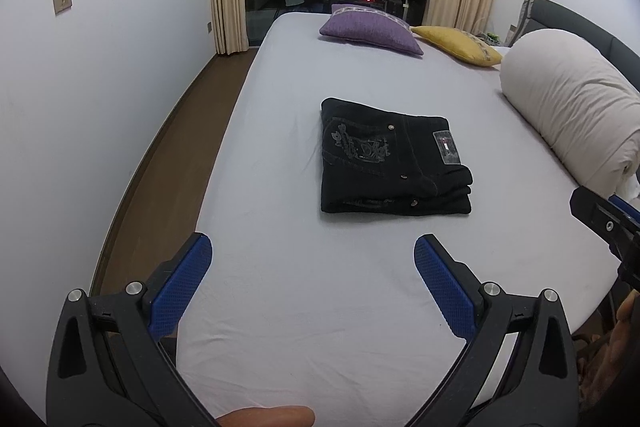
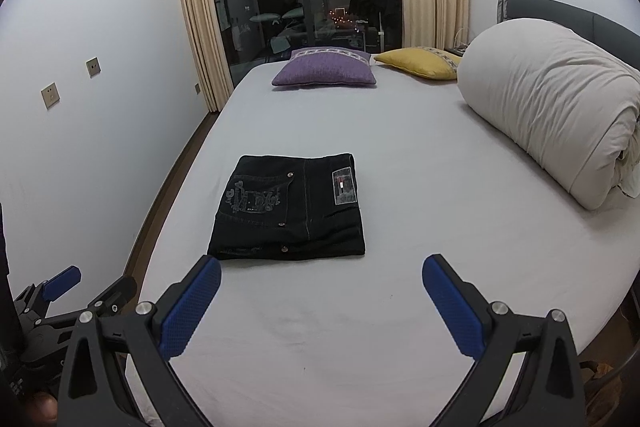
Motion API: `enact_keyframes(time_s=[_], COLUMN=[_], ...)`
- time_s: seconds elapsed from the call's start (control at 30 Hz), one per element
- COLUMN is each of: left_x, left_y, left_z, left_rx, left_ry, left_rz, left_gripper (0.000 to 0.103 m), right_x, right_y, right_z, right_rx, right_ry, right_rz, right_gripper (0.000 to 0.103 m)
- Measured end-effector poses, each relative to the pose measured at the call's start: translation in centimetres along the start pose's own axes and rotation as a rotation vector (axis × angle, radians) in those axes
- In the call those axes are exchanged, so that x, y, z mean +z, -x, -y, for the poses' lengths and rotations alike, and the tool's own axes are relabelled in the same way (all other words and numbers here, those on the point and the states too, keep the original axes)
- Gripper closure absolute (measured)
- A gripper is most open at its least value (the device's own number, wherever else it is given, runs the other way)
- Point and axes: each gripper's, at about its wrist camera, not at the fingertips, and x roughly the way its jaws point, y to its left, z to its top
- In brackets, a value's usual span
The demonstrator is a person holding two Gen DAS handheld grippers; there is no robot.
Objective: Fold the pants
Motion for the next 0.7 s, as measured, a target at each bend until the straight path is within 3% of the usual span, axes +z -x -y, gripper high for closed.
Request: enact_keyframes(time_s=[0.7], left_x=[-0.6], left_y=[-1.4], left_z=[0.2], left_rx=[0.006], left_ry=[-0.002], left_rz=[-0.025], left_gripper=[0.0], right_x=[-0.5], right_y=[-0.5], right_z=[0.5], right_rx=[-0.007], right_ry=[0.013], right_rz=[-0.028], right_gripper=[0.0])
